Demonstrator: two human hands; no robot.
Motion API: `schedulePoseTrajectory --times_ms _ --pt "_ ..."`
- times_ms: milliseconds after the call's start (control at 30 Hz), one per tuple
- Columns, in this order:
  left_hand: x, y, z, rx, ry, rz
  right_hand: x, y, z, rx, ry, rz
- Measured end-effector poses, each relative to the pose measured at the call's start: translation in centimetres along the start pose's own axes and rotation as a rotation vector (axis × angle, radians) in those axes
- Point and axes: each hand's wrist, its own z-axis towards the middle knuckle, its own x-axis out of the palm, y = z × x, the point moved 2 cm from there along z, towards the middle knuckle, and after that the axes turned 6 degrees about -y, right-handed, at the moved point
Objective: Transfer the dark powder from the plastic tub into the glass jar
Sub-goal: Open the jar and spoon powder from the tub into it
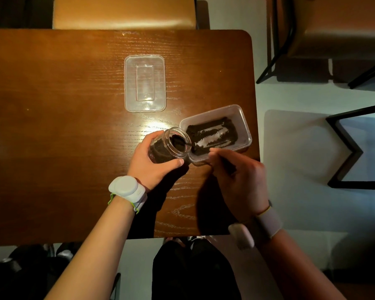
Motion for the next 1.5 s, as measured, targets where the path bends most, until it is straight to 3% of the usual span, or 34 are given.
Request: schedulePoseTrajectory --times_ms 133,233,367,467,567,700,900,1033,1167,1267,1500 --pt "-0.1 -0.2 0.1 0.001 -0.002 0.0 -1.9 -2.8 1.3 0.16 -0.087 -0.037" --pt "-0.2 -0.4 0.4 -0.008 -0.008 -0.008 -3.6 -4.8 2.6 0.066 -0.094 -0.185" --pt "-0.2 -0.5 0.4 0.0 -0.006 -0.012 -3.6 -6.2 4.0 -0.055 0.077 -0.387" --pt "0.0 -0.3 0.3 -0.005 -0.008 -0.012 -2.3 -5.8 3.7 -0.027 0.157 -0.36" --pt "0.0 -0.2 0.2 -0.013 -0.013 -0.019 -1.9 -3.3 2.9 -0.123 0.216 -0.322" --pt "0.1 -0.1 0.1 -0.013 -0.012 -0.015 -3.2 -4.2 3.9 -0.081 0.121 -0.398" --pt "0.2 0.2 0.0 -0.006 -0.007 -0.02 -2.9 -3.5 2.5 -0.052 0.268 -0.336" --pt "0.3 0.3 0.1 -0.009 -0.002 -0.026 -3.8 -3.2 3.7 -0.039 0.182 -0.321" --pt "0.4 0.3 0.0 -0.019 0.0 -0.014 -4.4 -5.2 4.3 0.1 0.235 -0.403" --pt "0.4 0.4 0.0 -0.018 0.005 -0.007 -4.1 -5.8 3.4 0.236 0.243 -0.194" --pt "0.4 0.4 0.0 -0.025 0.002 -0.011 -0.9 -5.6 1.6 0.758 0.22 0.225"
